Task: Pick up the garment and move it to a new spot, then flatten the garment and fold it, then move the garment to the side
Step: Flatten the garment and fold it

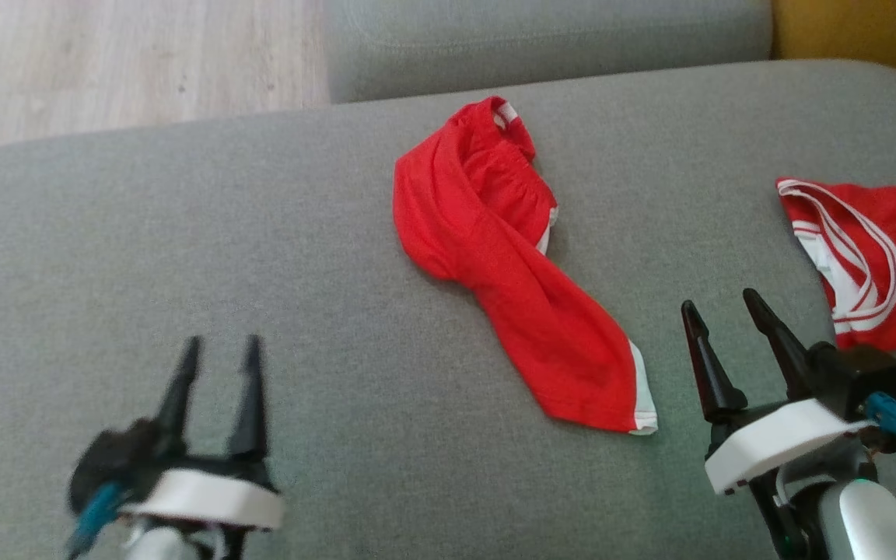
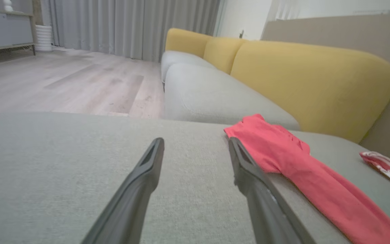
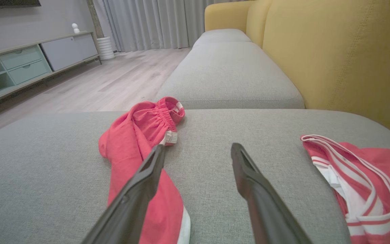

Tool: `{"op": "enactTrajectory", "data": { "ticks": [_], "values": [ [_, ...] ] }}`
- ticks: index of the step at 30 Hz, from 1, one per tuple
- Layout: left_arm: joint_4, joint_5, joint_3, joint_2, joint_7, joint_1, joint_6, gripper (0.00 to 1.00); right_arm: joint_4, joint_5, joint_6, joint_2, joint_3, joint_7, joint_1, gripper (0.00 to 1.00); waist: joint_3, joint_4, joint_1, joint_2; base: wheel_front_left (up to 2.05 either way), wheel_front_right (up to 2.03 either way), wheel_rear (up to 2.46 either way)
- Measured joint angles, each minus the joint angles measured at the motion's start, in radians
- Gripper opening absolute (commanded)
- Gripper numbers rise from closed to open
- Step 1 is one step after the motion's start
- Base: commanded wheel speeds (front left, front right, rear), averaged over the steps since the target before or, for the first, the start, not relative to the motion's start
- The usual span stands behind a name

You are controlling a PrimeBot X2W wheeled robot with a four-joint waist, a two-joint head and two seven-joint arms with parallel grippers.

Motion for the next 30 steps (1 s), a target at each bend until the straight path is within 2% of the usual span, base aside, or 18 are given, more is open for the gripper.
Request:
{"op": "enactTrajectory", "data": {
  "ticks": [4,8,11,16,19,22,25,30],
  "values": [
    [0.025,0.066,-0.115,-0.012,0.103,-0.119,-0.037,1.0,0.0,0.0,0.0,0.004,0.002,-0.005,-0.006,1.0,0.032,-0.009,0.0001,0.0,0.0,0.0,0.0],
    [0.119,0.12,-0.225,-0.109,0.245,-0.393,-0.059,1.0,0.006,0.002,0.0,0.008,0.022,-0.01,-0.023,1.0,0.078,-0.026,0.0003,0.0,0.0,0.0,0.0],
    [0.208,0.146,-0.275,-0.171,0.324,-0.549,-0.063,1.0,0.014,0.003,0.0,0.019,0.053,-0.016,-0.067,1.0,0.111,-0.056,0.0003,0.0,0.0,0.0,0.0],
    [0.346,0.156,-0.314,-0.192,0.404,-0.658,-0.062,1.0,0.032,0.011,0.0,0.027,0.086,-0.042,-0.123,1.0,0.158,-0.112,0.0004,0.0,0.0,0.0,0.0],
    [0.465,0.188,-0.345,-0.195,0.469,-0.743,-0.043,1.0,0.061,0.019,0.0,0.031,0.11,-0.068,-0.151,1.0,0.208,-0.169,0.0004,0.0,0.0,0.0,0.0],
    [0.53,0.188,-0.358,-0.199,0.49,-0.799,-0.042,1.0,0.081,0.025,0.0,0.035,0.126,-0.09,-0.169,1.0,0.242,-0.211,0.0004,0.0,0.0,0.0,0.0],
    [0.585,0.188,-0.367,-0.202,0.495,-0.84,-0.015,1.0,0.104,0.038,0.0,0.039,0.141,-0.112,-0.188,1.0,0.271,-0.25,0.0003,0.0,0.0,0.0,0.0],
    [0.681,0.185,-0.376,-0.206,0.584,-0.878,0.039,1.0,0.134,0.045,0.0,0.044,0.156,-0.132,-0.197,1.0,0.302,-0.293,0.0003,0.0,0.0,0.0,0.0]
  ]
}}
